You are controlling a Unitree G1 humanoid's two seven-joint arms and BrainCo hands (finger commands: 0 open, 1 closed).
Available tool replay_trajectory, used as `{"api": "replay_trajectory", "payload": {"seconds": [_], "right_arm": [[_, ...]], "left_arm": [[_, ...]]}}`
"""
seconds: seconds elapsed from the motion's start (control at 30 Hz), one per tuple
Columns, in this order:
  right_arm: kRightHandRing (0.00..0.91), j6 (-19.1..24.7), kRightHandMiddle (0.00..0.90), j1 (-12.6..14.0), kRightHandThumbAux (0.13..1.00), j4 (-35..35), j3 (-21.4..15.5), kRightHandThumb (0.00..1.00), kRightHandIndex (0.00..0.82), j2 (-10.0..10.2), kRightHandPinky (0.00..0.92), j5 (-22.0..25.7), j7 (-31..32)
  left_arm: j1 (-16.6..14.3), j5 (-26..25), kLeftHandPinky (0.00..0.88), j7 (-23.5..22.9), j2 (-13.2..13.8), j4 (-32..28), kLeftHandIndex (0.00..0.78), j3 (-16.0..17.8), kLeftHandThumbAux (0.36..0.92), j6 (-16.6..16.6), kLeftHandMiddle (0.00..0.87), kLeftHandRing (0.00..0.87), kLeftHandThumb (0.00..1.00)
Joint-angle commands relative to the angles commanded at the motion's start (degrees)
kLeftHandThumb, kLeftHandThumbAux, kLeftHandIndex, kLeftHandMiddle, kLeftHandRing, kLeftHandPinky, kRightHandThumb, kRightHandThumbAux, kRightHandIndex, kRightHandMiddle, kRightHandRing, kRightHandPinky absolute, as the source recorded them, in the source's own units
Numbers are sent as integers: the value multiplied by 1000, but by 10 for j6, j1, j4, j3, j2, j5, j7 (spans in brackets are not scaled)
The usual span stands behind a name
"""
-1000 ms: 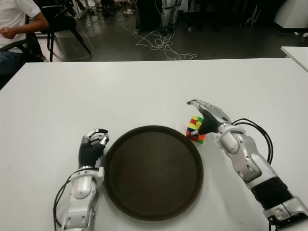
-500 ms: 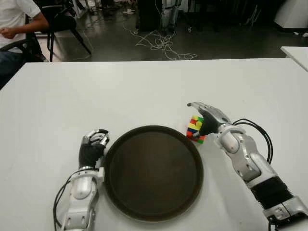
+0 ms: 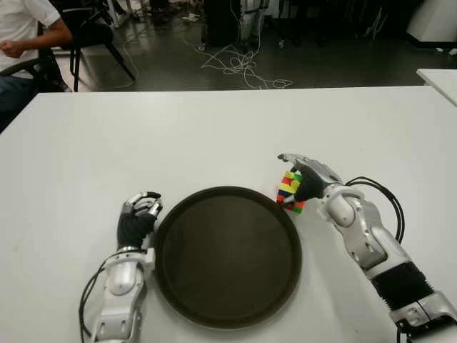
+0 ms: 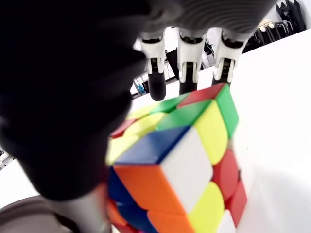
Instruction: Pick up the Rubik's Cube and put it in the plate
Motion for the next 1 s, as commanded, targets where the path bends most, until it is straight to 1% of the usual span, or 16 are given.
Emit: {"api": "replay_trajectory", "payload": {"seconds": [0.1, 0.17, 0.27, 0.47, 0.7, 0.8, 0.87, 1.0], "right_arm": [[317, 1, 173, -1, 877, 2, 0, 0, 27, 0, 265, 1, 4], [317, 0, 175, -1, 895, 3, 0, 0, 26, -1, 251, 2, 6], [282, -2, 172, -2, 921, 6, 1, 0, 24, -1, 231, 0, 6], [287, -4, 177, -4, 925, 12, 3, 0, 27, -3, 248, -1, 7], [318, -2, 179, -7, 934, 17, 6, 0, 26, -6, 302, -2, 13], [318, -2, 174, -9, 944, 17, 7, 0, 28, -7, 319, -4, 17], [302, -2, 179, -10, 963, 17, 9, 0, 28, -9, 331, -6, 20], [249, -1, 183, -11, 990, 16, 11, 0, 21, -11, 313, -9, 24]], "left_arm": [[0, 0, 796, 0, 0, 1, 444, 1, 704, -1, 797, 808, 710], [0, 0, 795, 0, 1, 1, 444, 1, 704, -1, 796, 809, 709], [0, 1, 796, -1, 2, 3, 444, 0, 704, -3, 795, 809, 709], [0, -3, 803, -6, 2, 4, 444, 1, 704, -8, 799, 814, 710], [2, -11, 795, -12, 0, 3, 444, 2, 704, -14, 801, 813, 709], [3, -8, 792, -9, -1, 4, 444, 1, 705, -19, 802, 812, 709], [2, -5, 792, -6, -1, 6, 444, 1, 705, -21, 801, 811, 709], [0, -3, 790, -3, -1, 11, 444, 2, 705, -22, 798, 809, 709]]}}
